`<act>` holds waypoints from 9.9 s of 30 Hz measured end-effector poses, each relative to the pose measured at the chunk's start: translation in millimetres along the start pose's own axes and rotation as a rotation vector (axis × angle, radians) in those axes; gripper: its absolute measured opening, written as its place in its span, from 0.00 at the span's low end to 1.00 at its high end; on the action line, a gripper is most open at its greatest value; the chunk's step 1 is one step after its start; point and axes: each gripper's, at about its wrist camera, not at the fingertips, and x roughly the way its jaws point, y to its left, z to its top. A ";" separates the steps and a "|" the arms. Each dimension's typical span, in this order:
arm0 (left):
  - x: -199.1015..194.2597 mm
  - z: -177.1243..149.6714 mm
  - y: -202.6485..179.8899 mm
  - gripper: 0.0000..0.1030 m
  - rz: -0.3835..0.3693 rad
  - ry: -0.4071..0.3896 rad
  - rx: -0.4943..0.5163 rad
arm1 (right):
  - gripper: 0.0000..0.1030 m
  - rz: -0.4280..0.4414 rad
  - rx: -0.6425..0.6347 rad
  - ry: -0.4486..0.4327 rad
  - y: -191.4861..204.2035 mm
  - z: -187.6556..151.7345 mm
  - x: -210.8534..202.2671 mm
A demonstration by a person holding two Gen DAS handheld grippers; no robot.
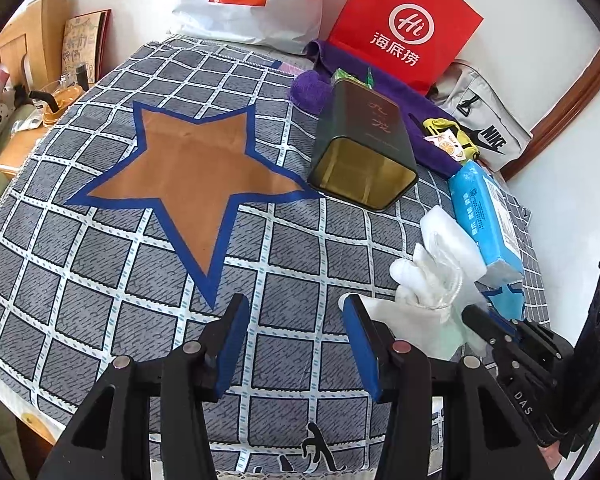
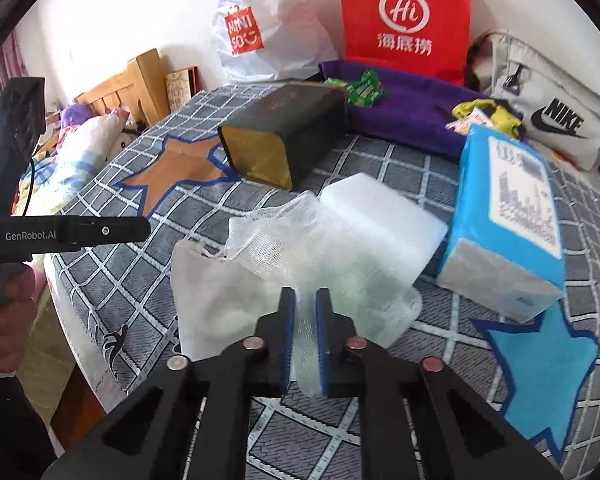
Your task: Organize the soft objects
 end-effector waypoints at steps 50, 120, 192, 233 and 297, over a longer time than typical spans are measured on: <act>-8.5 -20.8 -49.6 0.18 -0.078 -0.024 0.174 | 0.54 -0.155 0.101 0.008 -59.2 -54.8 -9.7; -11.3 -11.2 -45.1 0.18 0.084 -0.085 0.182 | 0.05 -0.111 0.106 0.017 -88.9 -49.2 -15.3; -3.9 203.1 -120.5 0.18 -0.001 -0.198 0.171 | 0.05 -0.131 0.118 -0.204 -155.8 187.0 -33.0; 132.5 262.6 -149.0 0.18 -0.040 -0.031 0.163 | 0.12 0.038 0.090 0.070 -189.9 208.9 119.6; -4.0 83.9 -40.5 0.64 -0.039 -0.085 0.013 | 0.63 0.090 -0.193 0.083 -39.3 82.6 29.9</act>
